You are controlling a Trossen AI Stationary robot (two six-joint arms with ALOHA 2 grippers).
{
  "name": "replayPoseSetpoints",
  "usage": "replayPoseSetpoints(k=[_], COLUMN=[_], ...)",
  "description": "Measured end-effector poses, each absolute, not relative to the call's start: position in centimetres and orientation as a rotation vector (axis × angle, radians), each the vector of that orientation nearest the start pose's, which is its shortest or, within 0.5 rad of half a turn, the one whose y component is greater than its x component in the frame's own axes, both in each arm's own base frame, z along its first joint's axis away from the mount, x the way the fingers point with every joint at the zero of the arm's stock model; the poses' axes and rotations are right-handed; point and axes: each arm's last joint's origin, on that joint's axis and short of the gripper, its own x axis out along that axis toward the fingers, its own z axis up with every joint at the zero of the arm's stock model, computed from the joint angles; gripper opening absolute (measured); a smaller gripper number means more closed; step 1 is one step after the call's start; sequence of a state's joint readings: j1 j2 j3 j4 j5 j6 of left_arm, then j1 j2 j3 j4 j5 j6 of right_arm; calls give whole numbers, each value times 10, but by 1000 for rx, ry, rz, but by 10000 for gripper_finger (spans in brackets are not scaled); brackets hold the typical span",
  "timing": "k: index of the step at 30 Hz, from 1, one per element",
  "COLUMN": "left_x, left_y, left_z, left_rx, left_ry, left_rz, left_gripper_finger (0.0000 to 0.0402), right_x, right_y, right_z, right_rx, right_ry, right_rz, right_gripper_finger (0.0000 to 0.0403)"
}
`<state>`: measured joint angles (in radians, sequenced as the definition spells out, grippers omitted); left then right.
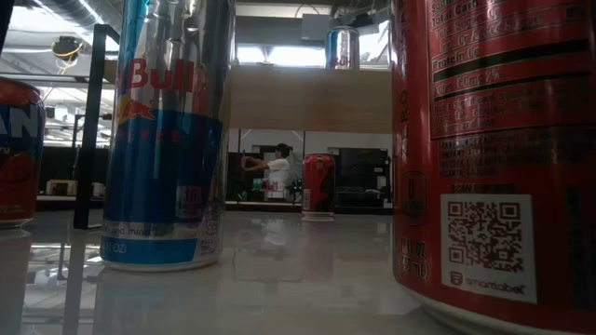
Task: Place canned beverage on shelf
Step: Put the top blue soda can on the shelf
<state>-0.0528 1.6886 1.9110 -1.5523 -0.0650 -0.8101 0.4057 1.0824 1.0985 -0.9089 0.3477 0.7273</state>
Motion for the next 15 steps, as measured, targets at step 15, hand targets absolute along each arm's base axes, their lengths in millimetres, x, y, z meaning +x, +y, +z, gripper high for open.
replayPoseSetpoints(k=[15], left_x=[300], left_y=[-13], left_z=[384], left_rx=[-596], left_ry=[1231], left_rz=[555], left_gripper_finger=[258], right_x=[187], right_y=[70], right_z=[327], right_rx=[356], right_ry=[796], right_rz=[-245], right_gripper_finger=[342])
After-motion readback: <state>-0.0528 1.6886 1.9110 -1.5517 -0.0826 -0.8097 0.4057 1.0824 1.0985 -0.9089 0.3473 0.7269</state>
